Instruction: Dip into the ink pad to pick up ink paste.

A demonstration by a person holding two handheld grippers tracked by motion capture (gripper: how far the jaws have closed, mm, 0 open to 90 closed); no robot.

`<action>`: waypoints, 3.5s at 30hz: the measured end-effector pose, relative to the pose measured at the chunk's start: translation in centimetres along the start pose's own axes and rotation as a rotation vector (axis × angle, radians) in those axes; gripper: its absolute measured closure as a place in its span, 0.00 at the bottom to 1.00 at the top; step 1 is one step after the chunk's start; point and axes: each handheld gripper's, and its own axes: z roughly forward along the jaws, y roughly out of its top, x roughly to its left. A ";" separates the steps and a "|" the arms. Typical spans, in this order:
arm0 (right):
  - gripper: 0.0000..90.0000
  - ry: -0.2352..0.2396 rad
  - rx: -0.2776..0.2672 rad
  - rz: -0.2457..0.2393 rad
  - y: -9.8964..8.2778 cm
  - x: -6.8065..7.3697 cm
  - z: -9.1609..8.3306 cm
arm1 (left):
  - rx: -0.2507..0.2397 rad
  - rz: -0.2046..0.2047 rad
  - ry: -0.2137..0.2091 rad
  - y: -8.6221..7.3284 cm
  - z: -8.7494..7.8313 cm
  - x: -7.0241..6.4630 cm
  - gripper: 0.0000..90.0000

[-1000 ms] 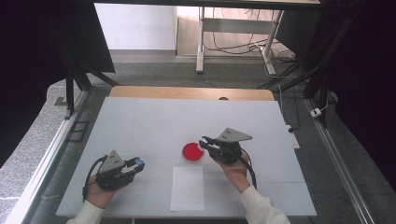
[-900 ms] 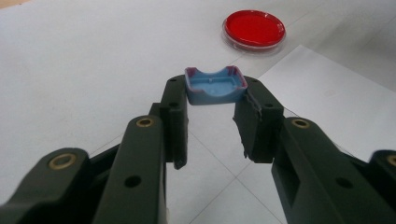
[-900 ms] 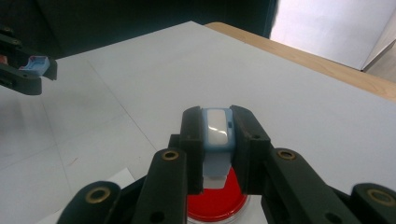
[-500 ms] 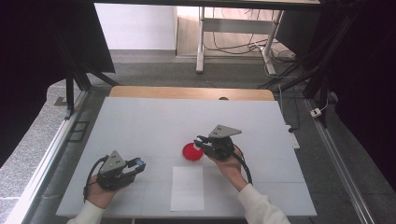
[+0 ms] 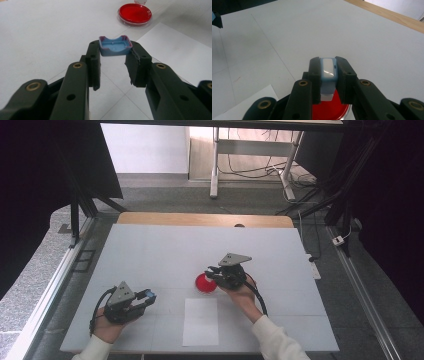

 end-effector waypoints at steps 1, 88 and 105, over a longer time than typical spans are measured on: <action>0.83 0.000 0.000 0.000 0.0 0.0 0.1 | 0.000 0.000 -0.001 0.0 0.0 0.0 0.73; 0.84 -0.021 0.100 -0.056 -0.9 0.2 2.0 | 0.006 0.006 -0.012 0.0 0.1 -0.2 0.73; 0.83 -0.030 0.074 -0.058 -0.7 0.5 1.7 | 0.004 0.003 -0.012 0.0 0.1 -0.1 0.73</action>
